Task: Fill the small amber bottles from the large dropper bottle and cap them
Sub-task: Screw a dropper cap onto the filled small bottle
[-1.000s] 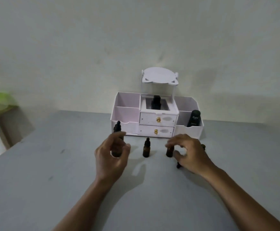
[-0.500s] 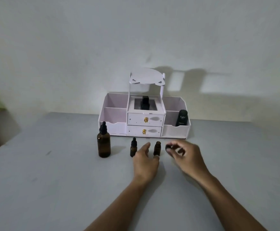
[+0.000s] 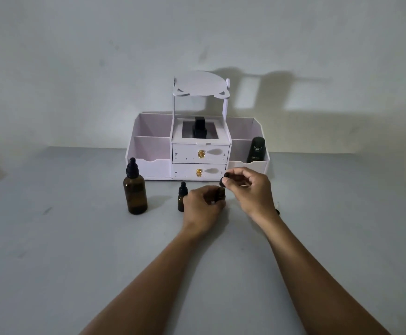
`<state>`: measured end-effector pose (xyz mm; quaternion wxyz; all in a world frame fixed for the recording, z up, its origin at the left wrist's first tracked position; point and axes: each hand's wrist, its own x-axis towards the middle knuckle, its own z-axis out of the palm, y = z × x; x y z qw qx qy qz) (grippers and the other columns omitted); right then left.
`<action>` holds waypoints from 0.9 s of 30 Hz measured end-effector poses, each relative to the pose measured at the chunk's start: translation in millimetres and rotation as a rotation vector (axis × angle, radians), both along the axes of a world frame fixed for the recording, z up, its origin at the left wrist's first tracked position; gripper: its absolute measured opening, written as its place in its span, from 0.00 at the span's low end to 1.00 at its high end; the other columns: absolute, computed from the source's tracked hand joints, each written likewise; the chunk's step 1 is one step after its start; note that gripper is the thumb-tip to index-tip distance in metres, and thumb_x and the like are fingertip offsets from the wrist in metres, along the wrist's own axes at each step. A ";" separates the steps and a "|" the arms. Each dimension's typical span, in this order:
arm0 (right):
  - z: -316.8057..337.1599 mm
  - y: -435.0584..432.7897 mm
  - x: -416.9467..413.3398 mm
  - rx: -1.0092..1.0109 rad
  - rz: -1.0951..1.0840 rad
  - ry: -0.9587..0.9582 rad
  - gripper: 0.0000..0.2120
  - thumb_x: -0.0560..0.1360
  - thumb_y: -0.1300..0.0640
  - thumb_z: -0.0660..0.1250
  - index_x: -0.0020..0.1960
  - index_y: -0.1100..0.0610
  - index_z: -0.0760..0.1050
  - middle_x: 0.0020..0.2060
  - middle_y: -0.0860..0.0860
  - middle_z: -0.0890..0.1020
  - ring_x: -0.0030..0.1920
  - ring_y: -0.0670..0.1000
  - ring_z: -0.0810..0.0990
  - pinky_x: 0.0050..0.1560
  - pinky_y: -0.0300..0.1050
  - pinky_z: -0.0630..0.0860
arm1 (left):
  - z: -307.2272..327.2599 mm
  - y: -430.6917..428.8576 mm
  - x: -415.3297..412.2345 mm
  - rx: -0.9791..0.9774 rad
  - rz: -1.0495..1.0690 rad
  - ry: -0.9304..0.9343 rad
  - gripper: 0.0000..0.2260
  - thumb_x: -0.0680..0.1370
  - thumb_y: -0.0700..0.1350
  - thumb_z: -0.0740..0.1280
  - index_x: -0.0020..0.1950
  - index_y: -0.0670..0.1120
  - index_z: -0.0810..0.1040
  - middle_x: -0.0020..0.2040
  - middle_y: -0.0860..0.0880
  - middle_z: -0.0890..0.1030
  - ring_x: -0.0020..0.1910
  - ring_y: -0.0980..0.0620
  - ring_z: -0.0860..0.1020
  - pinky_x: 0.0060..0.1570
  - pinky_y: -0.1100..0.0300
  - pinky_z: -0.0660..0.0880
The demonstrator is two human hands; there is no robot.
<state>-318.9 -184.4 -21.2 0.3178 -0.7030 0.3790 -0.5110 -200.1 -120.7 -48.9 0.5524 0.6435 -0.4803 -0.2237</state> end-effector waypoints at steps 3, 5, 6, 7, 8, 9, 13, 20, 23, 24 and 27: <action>-10.5 2.0 3.4 -0.031 -0.017 0.099 0.05 0.72 0.61 0.76 0.47 0.54 0.83 0.39 0.47 0.85 0.40 0.44 0.83 0.44 0.32 0.78 | -0.7 2.0 -0.8 -0.026 -0.011 -0.035 0.14 0.73 0.37 0.72 0.57 0.49 0.86 0.43 0.58 0.84 0.45 0.68 0.81 0.50 0.76 0.76; -13.2 1.1 3.8 -0.034 -0.037 0.111 0.06 0.71 0.59 0.76 0.48 0.54 0.83 0.39 0.47 0.85 0.40 0.42 0.83 0.43 0.30 0.77 | -2.6 1.3 0.3 -0.025 -0.021 -0.039 0.14 0.73 0.37 0.73 0.57 0.49 0.86 0.46 0.56 0.86 0.46 0.67 0.82 0.50 0.75 0.76; -13.4 0.8 3.2 -0.039 -0.040 0.110 0.07 0.71 0.59 0.76 0.49 0.54 0.83 0.39 0.47 0.85 0.40 0.40 0.82 0.43 0.28 0.76 | -2.8 1.2 1.0 -0.021 -0.027 -0.035 0.14 0.73 0.37 0.73 0.57 0.49 0.86 0.47 0.56 0.86 0.46 0.65 0.82 0.51 0.74 0.77; -13.3 1.4 2.5 -0.045 -0.034 0.108 0.09 0.71 0.58 0.77 0.51 0.54 0.83 0.40 0.46 0.85 0.41 0.39 0.82 0.43 0.27 0.76 | -2.9 0.8 2.1 -0.017 -0.033 -0.032 0.14 0.73 0.37 0.74 0.57 0.49 0.86 0.47 0.55 0.87 0.47 0.64 0.83 0.52 0.72 0.77; -13.3 2.6 2.0 -0.045 -0.017 0.099 0.11 0.72 0.58 0.76 0.54 0.54 0.83 0.43 0.45 0.85 0.44 0.38 0.82 0.44 0.27 0.76 | -3.1 -0.1 3.5 -0.013 -0.039 -0.030 0.14 0.73 0.37 0.74 0.57 0.49 0.86 0.47 0.55 0.87 0.47 0.63 0.84 0.54 0.69 0.79; -13.3 3.4 1.7 -0.036 0.007 0.090 0.13 0.73 0.59 0.75 0.57 0.53 0.82 0.47 0.44 0.85 0.47 0.38 0.82 0.46 0.28 0.77 | -3.1 -0.9 4.7 -0.006 -0.043 -0.023 0.14 0.73 0.37 0.75 0.57 0.49 0.86 0.47 0.55 0.87 0.47 0.62 0.84 0.55 0.67 0.79; -14.8 5.2 4.9 -0.033 -0.021 0.082 0.13 0.72 0.63 0.75 0.54 0.52 0.84 0.46 0.45 0.86 0.45 0.41 0.83 0.46 0.36 0.79 | -2.9 -1.9 5.7 0.002 -0.037 0.012 0.14 0.72 0.37 0.75 0.56 0.47 0.87 0.47 0.53 0.88 0.47 0.61 0.85 0.55 0.65 0.80; -17.2 7.1 9.7 -0.085 -0.054 0.031 0.11 0.73 0.62 0.73 0.55 0.54 0.84 0.48 0.47 0.86 0.49 0.42 0.83 0.53 0.37 0.80 | -5.2 -1.2 6.3 -0.019 -0.059 0.012 0.14 0.72 0.37 0.75 0.57 0.47 0.87 0.48 0.52 0.88 0.48 0.61 0.85 0.55 0.65 0.80; -18.1 4.5 10.2 -0.105 -0.114 0.029 0.08 0.70 0.60 0.77 0.49 0.56 0.84 0.42 0.48 0.86 0.42 0.43 0.83 0.47 0.34 0.79 | -5.3 -0.5 5.3 -0.026 -0.052 -0.001 0.14 0.72 0.36 0.74 0.56 0.46 0.87 0.48 0.51 0.88 0.48 0.60 0.85 0.54 0.66 0.80; -18.5 4.0 10.1 -0.100 -0.113 0.014 0.09 0.70 0.60 0.77 0.49 0.56 0.84 0.42 0.47 0.85 0.42 0.43 0.83 0.46 0.33 0.79 | -5.2 -0.1 5.4 -0.026 -0.050 -0.009 0.13 0.72 0.36 0.74 0.56 0.46 0.87 0.48 0.51 0.88 0.47 0.61 0.85 0.53 0.68 0.79; -18.2 5.2 9.6 -0.078 -0.060 0.004 0.11 0.72 0.62 0.74 0.54 0.54 0.84 0.47 0.47 0.86 0.47 0.44 0.84 0.51 0.35 0.80 | -4.4 0.8 4.5 -0.026 -0.048 0.007 0.14 0.73 0.37 0.74 0.57 0.47 0.86 0.48 0.53 0.88 0.46 0.62 0.85 0.53 0.67 0.80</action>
